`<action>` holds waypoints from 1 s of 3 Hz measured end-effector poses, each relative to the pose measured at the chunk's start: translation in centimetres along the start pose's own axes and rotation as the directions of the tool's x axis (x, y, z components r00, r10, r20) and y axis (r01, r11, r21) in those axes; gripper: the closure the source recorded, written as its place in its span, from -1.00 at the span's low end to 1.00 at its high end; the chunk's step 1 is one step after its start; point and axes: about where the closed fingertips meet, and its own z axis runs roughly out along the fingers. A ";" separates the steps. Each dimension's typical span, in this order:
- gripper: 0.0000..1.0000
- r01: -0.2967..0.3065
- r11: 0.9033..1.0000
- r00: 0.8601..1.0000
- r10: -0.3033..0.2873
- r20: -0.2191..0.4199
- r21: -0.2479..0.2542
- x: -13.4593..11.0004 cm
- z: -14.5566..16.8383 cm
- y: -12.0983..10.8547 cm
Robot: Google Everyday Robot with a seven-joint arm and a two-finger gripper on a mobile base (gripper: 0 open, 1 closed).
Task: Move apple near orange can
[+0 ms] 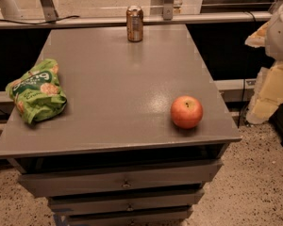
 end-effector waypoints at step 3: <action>-1.00 -0.085 0.996 0.984 0.087 0.155 -0.016 -0.3 3.3 1.7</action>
Offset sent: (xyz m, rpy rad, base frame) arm -0.0005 0.0054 -0.0241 0.1530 -0.0080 -0.0424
